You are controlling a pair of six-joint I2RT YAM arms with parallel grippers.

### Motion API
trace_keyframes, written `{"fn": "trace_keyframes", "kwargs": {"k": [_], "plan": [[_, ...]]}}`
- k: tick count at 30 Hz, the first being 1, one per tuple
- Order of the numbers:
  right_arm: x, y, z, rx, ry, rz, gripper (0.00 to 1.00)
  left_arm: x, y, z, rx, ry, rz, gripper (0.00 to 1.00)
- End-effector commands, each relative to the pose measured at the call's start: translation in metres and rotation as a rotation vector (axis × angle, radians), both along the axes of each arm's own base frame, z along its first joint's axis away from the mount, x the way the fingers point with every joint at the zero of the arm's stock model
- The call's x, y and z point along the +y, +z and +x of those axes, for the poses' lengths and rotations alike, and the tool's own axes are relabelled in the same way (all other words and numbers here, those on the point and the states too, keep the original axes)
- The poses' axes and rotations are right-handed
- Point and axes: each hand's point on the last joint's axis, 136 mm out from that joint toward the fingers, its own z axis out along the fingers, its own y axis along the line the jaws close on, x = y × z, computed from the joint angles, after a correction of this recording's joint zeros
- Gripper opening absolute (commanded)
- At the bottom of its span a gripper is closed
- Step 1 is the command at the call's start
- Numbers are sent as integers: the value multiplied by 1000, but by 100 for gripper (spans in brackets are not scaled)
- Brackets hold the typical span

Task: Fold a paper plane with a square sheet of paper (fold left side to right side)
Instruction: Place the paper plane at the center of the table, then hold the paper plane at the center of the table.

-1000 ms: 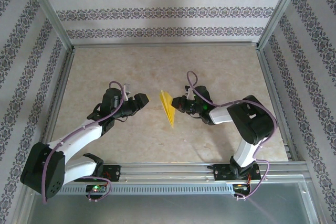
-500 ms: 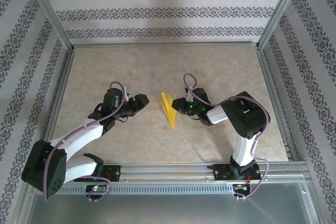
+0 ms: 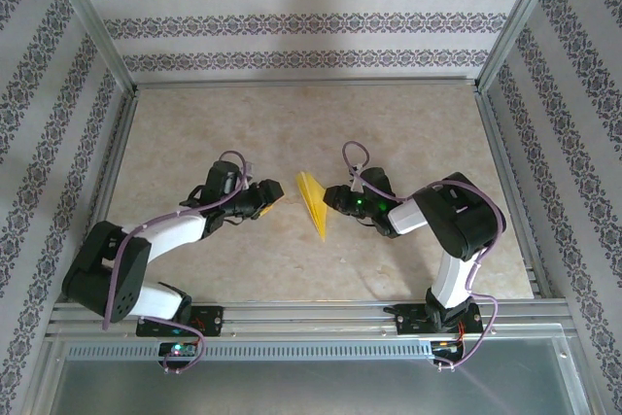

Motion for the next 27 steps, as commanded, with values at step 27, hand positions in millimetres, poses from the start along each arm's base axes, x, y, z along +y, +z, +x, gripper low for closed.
{"fn": "trace_keyframes", "kwargs": {"k": [27], "plan": [[-11,0,-3,-8,-2,-64,20,-64,-44,33,93,-157,10,46]]}}
